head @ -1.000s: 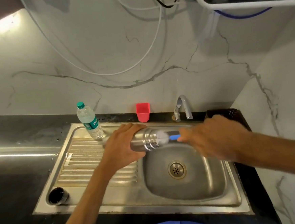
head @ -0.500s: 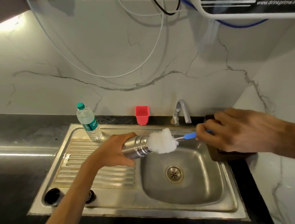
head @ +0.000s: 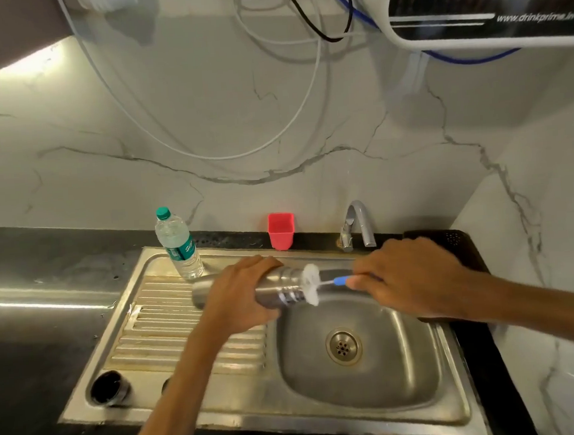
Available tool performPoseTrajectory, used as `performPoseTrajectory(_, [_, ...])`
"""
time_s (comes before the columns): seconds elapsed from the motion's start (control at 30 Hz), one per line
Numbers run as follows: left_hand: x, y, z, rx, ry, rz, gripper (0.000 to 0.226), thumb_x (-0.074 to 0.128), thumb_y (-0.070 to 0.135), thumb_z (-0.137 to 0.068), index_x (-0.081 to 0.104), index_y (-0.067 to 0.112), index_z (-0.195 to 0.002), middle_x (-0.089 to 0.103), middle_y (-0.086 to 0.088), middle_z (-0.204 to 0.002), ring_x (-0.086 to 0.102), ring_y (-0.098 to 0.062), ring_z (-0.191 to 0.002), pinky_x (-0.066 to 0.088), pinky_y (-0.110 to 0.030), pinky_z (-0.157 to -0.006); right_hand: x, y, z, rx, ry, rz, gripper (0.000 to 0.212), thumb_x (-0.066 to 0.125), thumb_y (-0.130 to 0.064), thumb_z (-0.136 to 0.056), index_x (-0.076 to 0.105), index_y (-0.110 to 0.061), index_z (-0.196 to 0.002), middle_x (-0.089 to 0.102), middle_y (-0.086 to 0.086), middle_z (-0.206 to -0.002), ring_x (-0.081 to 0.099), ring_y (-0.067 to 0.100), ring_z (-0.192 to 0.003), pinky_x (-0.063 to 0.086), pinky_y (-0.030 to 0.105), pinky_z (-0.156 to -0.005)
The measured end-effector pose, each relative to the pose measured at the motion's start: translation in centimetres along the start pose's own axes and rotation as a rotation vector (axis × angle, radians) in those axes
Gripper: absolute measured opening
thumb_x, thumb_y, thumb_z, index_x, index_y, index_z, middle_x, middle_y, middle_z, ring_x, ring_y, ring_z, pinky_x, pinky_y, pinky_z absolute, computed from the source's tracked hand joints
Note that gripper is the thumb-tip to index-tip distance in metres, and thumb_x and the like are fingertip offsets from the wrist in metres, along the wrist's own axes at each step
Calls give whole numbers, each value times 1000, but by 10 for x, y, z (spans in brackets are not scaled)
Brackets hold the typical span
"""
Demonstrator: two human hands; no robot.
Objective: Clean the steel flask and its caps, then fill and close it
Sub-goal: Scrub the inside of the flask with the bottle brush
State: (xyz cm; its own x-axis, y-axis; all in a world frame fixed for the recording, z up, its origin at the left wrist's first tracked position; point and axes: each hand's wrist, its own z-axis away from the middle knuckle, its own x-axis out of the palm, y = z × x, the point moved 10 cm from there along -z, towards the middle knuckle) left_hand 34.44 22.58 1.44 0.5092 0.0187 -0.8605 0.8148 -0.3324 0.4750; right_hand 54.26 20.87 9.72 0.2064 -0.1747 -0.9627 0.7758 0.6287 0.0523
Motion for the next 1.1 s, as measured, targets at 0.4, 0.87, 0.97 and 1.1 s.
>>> performPoseTrajectory(0.4, [-1, -56, 38, -173, 149, -30, 76, 97, 25, -53, 67, 26, -124, 68, 15, -107, 55, -4, -91, 32, -7, -75, 10, 67, 9, 188, -425, -755, 45, 54, -50, -103, 67, -15, -77, 33, -7, -47, 21, 12, -40, 18, 22, -39])
performPoseTrajectory(0.87, [45, -99, 18, -265, -8, 259, 78, 93, 29, -52, 60, 39, -122, 69, 18, -104, 68, -3, -88, 56, -26, -74, -64, 9, 23, -150, -7, 468, 27, 17, -52, -110, 39, -36, -109, 59, -6, -88, 54, 13, -67, 40, 31, -63])
performPoseTrajectory(0.97, [42, -113, 13, -304, -32, 246, 80, 97, 20, -55, 59, 36, -123, 68, 19, -104, 68, -2, -88, 52, -19, -71, -70, 14, 21, -253, 66, 576, 23, 53, -39, -103, 52, -23, -118, 64, 1, -89, 61, 21, -61, 39, 31, -53])
performPoseTrajectory(1.1, [27, -156, 25, -453, 66, 264, 74, 100, 11, -56, 60, 30, -115, 68, 15, -97, 63, -2, -86, 46, -25, -70, -88, 45, 26, -216, 195, 584, 29, 77, -38, -86, 65, -19, -104, 58, 1, -69, 52, 20, -43, 44, 29, -42])
